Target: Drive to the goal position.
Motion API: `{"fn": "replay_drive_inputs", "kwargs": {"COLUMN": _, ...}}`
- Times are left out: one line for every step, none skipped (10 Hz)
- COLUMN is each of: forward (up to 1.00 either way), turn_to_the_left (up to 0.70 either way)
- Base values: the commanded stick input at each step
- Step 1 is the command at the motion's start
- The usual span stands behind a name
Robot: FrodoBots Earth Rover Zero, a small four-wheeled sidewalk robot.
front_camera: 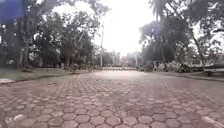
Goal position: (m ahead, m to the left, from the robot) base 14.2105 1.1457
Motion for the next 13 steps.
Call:
{"fn": "replay_drive_inputs", "kwargs": {"forward": 0.64, "turn_to_the_left": 0.00}}
{"fn": "replay_drive_inputs", "kwargs": {"forward": 0.64, "turn_to_the_left": 0.00}}
{"fn": "replay_drive_inputs", "kwargs": {"forward": 0.64, "turn_to_the_left": 0.00}}
{"fn": "replay_drive_inputs", "kwargs": {"forward": 0.64, "turn_to_the_left": 0.00}}
{"fn": "replay_drive_inputs", "kwargs": {"forward": 0.64, "turn_to_the_left": 0.00}}
{"fn": "replay_drive_inputs", "kwargs": {"forward": 0.64, "turn_to_the_left": 0.01}}
{"fn": "replay_drive_inputs", "kwargs": {"forward": 0.65, "turn_to_the_left": 0.10}}
{"fn": "replay_drive_inputs", "kwargs": {"forward": 0.65, "turn_to_the_left": 0.13}}
{"fn": "replay_drive_inputs", "kwargs": {"forward": 0.65, "turn_to_the_left": 0.13}}
{"fn": "replay_drive_inputs", "kwargs": {"forward": 0.65, "turn_to_the_left": 0.07}}
{"fn": "replay_drive_inputs", "kwargs": {"forward": 0.65, "turn_to_the_left": 0.00}}
{"fn": "replay_drive_inputs", "kwargs": {"forward": 0.65, "turn_to_the_left": 0.00}}
{"fn": "replay_drive_inputs", "kwargs": {"forward": 0.65, "turn_to_the_left": 0.00}}
